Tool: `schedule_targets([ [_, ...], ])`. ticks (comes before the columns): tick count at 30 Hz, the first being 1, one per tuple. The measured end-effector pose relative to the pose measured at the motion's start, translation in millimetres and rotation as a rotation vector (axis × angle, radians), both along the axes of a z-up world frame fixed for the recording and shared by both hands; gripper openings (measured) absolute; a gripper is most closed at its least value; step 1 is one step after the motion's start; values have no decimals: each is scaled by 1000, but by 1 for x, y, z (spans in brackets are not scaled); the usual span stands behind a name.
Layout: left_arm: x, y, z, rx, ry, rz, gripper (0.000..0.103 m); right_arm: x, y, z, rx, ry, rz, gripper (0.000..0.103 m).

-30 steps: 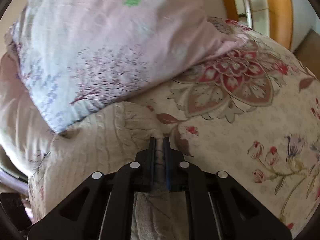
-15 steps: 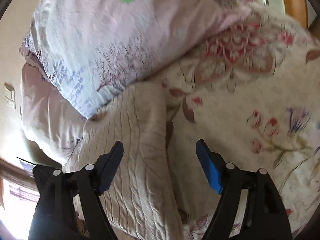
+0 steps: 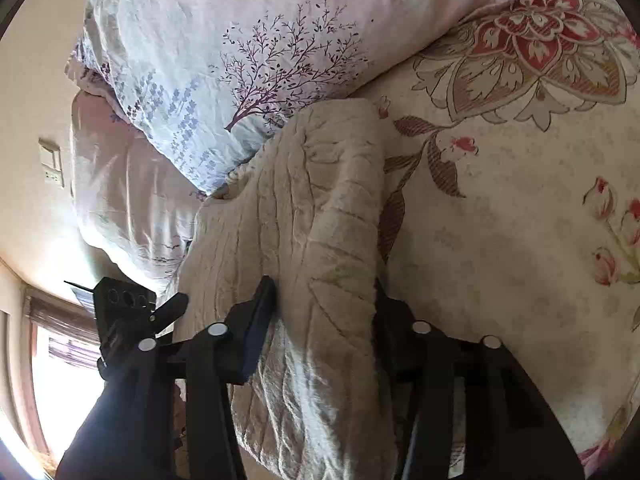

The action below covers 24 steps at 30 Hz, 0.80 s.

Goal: Fold small clothes

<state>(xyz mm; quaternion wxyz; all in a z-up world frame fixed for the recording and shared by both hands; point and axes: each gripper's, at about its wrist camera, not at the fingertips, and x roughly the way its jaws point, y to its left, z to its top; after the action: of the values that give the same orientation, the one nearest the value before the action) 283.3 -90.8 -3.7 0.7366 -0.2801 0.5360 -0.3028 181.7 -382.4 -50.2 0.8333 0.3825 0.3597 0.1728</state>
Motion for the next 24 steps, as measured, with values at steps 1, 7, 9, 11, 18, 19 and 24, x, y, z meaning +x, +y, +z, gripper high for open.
schedule_targets([
  [1, 0, 1, -1, -6, 4, 4, 62, -1, -1, -2, 34, -1, 5, 39],
  [7, -5, 12, 5, -27, -19, 17, 40, -11, 3, -1, 87, -39, -9, 30],
  [9, -9, 20, 11, -28, -35, 7, 38, -16, 11, 7, 94, -71, -8, 29],
  [11, -17, 31, 23, -1, -76, -4, 38, -17, 21, 13, 86, -85, 7, 28],
  [18, -41, 102, 55, 71, -143, 44, 38, -10, 96, 37, -13, -175, 104, 27],
  [19, -42, 117, 58, 84, -153, 57, 38, -8, 109, 39, -33, -189, 112, 27],
  [24, -35, 161, 36, 150, -99, 117, 42, 8, 158, 22, -104, -141, 121, 27],
])
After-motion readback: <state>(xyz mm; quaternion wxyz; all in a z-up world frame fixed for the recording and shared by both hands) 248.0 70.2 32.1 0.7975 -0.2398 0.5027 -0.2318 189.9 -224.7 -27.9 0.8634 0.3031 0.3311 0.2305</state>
